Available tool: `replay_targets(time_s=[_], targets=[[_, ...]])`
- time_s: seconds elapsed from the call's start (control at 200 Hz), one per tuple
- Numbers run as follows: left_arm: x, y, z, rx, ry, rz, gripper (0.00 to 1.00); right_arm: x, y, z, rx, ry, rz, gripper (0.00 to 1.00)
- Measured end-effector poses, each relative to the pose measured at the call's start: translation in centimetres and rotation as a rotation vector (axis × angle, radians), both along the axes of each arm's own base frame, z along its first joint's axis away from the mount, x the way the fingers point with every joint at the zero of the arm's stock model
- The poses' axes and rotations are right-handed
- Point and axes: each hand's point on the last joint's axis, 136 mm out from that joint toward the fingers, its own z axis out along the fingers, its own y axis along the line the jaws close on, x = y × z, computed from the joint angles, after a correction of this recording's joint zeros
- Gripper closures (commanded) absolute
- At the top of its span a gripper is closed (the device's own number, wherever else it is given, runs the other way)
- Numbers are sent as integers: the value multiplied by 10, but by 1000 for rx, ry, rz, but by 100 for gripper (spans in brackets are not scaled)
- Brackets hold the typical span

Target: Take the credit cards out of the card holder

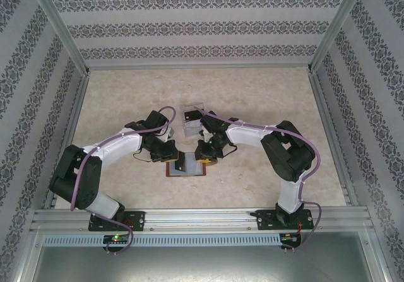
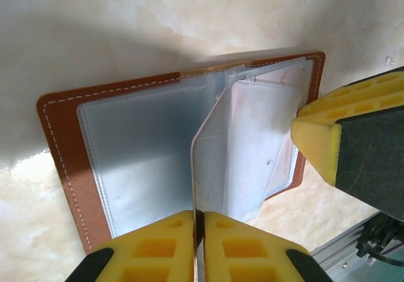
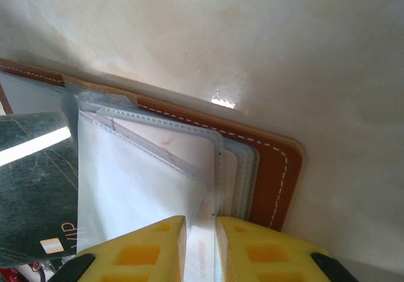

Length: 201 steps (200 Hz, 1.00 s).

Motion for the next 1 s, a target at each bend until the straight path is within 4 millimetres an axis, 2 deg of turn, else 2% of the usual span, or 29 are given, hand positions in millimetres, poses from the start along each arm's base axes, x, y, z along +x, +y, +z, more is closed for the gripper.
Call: replay_targets(time_s=[0.16, 0.625, 0.864, 1.004], targets=[[-2, 3, 0, 20, 6, 0, 92, 0, 0, 0, 0, 0, 0, 77], [11, 3, 22, 42, -58, -63, 98, 0, -7, 7, -23, -20, -10, 76], [31, -11, 53, 7, -195, -200, 100, 12, -21, 27, -5, -66, -58, 76], [46, -13, 71, 29, -294, -298, 100, 21, -35, 30, -9, -78, -94, 76]])
